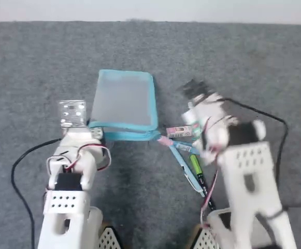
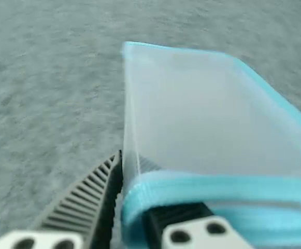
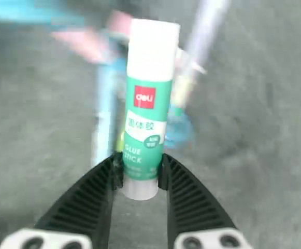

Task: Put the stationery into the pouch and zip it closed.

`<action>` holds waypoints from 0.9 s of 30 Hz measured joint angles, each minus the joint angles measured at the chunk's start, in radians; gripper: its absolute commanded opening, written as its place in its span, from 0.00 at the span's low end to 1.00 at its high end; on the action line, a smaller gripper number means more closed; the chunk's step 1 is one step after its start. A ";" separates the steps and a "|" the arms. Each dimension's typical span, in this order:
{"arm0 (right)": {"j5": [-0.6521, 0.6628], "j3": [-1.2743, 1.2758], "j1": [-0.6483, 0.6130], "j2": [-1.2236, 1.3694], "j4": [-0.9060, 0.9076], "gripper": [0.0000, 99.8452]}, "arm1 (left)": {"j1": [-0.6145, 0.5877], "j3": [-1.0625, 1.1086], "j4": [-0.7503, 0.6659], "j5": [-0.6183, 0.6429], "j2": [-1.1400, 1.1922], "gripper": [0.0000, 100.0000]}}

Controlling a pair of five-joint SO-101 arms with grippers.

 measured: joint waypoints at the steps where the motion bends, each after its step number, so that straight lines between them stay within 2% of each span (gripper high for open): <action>1: -0.009 0.000 -0.057 -0.023 0.026 0.01 | 0.026 0.000 0.000 0.000 0.000 0.01; 4: -0.034 0.002 -0.192 -0.035 0.057 0.01 | 0.095 0.000 0.000 0.000 0.000 0.01; 8: -0.044 0.002 -0.261 0.005 0.052 0.01 | 0.135 0.000 0.000 0.000 0.000 0.01; 18: -0.052 -0.021 -0.275 0.193 0.000 0.01 | 0.141 0.000 0.000 0.000 0.000 0.01; 23: -0.126 -0.166 -0.275 0.267 0.018 0.01 | 0.141 0.000 0.000 -0.002 0.000 0.01; 27: -0.158 -0.319 -0.275 0.431 0.054 0.01 | 0.153 0.000 0.000 -0.017 0.000 0.01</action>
